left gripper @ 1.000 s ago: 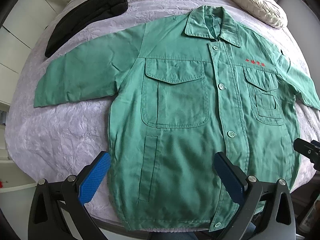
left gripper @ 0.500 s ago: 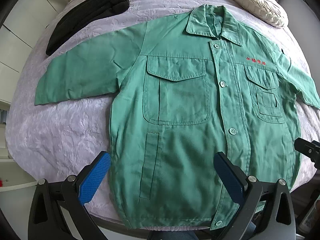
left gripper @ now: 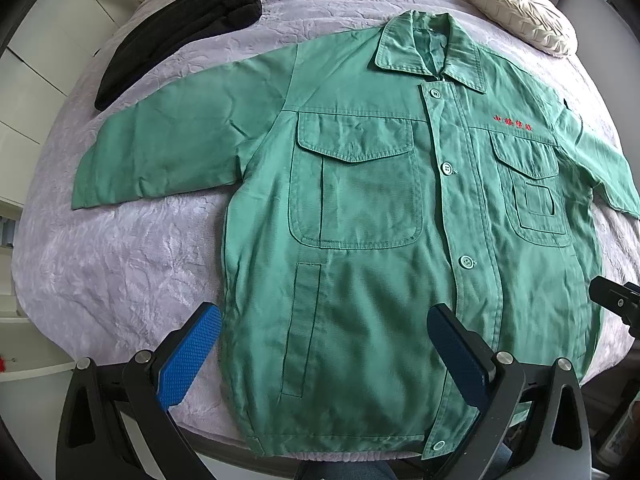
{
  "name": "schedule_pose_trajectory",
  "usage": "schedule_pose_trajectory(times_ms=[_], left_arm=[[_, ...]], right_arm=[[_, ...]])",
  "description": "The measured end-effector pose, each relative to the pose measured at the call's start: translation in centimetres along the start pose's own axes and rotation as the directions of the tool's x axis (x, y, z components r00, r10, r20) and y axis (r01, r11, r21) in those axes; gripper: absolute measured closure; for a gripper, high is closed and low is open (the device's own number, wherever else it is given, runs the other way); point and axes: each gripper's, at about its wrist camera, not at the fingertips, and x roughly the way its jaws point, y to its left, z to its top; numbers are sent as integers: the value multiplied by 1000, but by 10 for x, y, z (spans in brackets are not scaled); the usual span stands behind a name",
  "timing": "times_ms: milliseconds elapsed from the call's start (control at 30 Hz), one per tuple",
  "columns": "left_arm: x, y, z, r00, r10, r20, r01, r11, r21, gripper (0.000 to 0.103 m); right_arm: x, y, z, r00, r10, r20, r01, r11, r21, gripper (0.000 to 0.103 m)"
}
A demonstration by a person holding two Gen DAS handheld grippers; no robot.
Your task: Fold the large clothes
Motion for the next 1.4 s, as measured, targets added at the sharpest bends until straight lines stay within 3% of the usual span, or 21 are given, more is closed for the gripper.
schedule_pose_trajectory(times_ms=[1400], left_arm=[[3,8,3,1000,-1,-8,1,1000,-7,0]], right_arm=[[4,4,1,1000,-5,-3,5,1000,1,0]])
